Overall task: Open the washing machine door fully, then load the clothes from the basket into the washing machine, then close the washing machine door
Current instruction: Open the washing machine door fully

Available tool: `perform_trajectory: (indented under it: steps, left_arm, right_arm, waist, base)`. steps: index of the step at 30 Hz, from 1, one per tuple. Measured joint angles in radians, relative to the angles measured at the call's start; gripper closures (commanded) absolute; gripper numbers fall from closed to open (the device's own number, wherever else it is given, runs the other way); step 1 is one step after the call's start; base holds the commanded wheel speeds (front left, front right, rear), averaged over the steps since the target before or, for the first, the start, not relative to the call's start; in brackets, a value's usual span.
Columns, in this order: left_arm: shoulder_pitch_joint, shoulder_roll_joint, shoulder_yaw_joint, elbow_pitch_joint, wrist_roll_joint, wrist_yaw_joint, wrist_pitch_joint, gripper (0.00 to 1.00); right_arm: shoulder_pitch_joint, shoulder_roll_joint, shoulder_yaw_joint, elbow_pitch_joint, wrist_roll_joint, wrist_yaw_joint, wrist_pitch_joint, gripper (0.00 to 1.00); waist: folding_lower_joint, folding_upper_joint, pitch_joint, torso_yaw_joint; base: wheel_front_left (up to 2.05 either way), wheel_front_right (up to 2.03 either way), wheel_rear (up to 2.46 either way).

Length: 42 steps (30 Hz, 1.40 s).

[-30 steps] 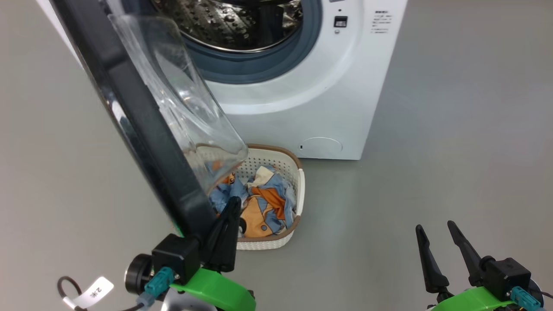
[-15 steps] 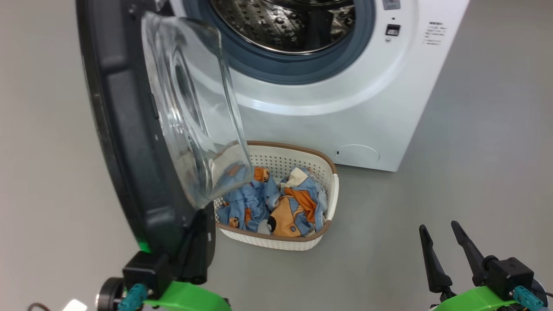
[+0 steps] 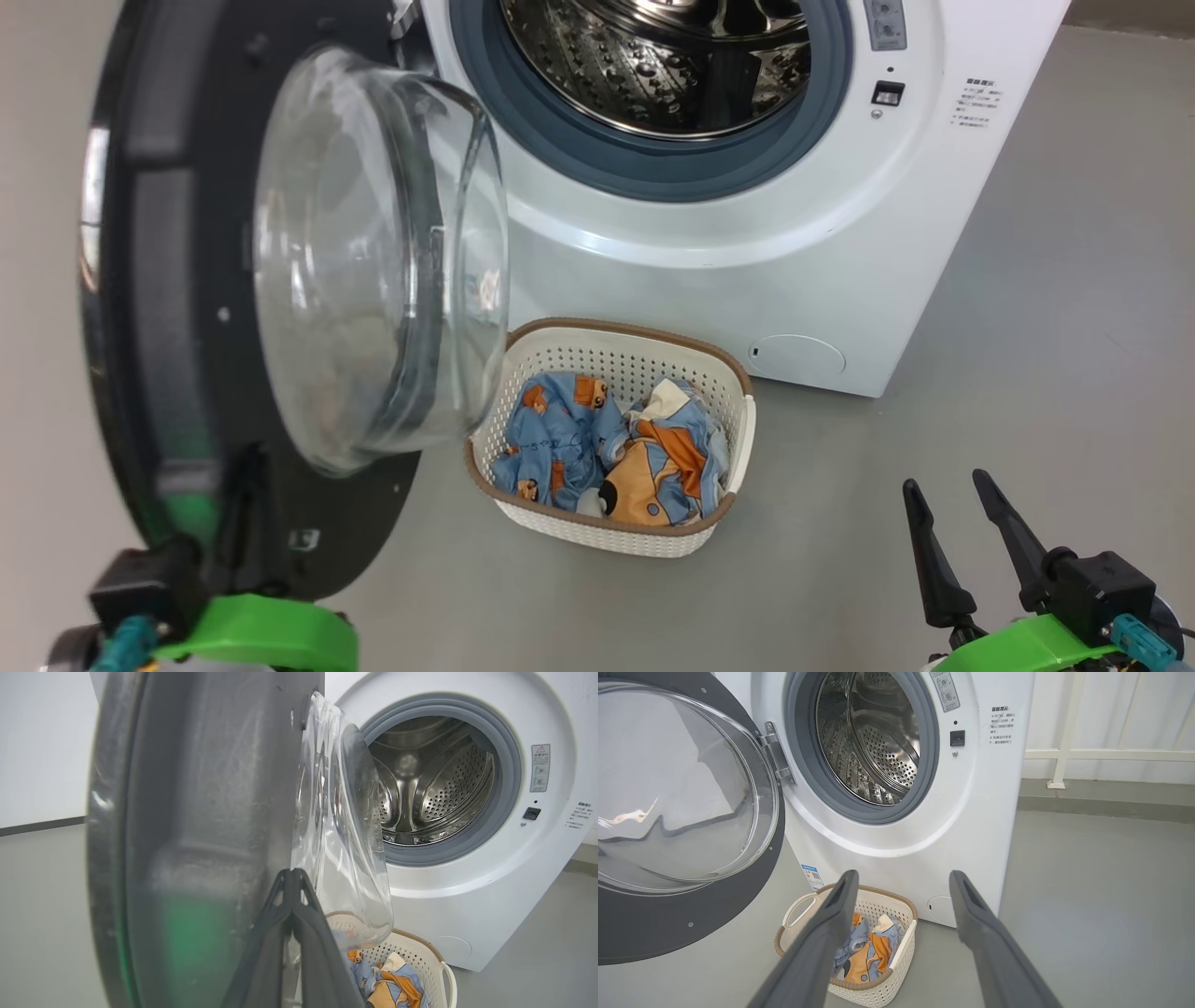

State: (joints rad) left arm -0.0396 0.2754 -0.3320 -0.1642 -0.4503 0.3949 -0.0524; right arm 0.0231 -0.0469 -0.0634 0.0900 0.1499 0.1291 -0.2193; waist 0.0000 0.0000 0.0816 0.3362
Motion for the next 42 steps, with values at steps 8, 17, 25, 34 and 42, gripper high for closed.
perform_trajectory:
  steps: [8,17,25,34,42]
  left_arm:
    - [-0.003,0.038,0.088,0.032,-0.029,0.008,-0.026,1.00]
    - [-0.054,0.056,0.181,0.114,-0.081,0.008,-0.058,1.00]
    - [-0.153,0.063,0.264,0.264,-0.167,-0.048,-0.101,1.00]
    - [-0.285,0.095,0.342,0.478,-0.212,-0.101,-0.160,1.00]
    - [-0.340,0.124,0.375,0.594,-0.216,-0.145,-0.179,1.00]
  right_arm:
    - [0.002,0.000,-0.002,-0.039,0.000,0.000,0.018,0.00]
    - [0.002,0.000,-0.017,-0.084,-0.017,0.000,0.043,0.00]
    - [-0.006,0.000,-0.036,-0.125,-0.030,0.000,0.061,0.00]
    - [-0.046,0.000,-0.054,-0.144,-0.044,0.000,0.069,0.00]
    - [-0.049,-0.001,-0.057,-0.143,-0.044,0.000,0.069,0.00]
  waist:
    - [0.0000,0.0000,0.014,-0.024]
    - [0.0000,0.0000,0.051,-0.042]
    - [0.0000,0.0000,0.109,-0.045]
    - [0.0000,0.0000,0.169,-0.042]
    - [0.0000,0.0000,0.186,-0.044]
  base:
    - [0.00,0.00,0.00]
    - [0.00,0.00,0.00]
    - [0.00,0.00,0.00]
    - [0.00,0.00,0.00]
    - [0.00,0.00,0.00]
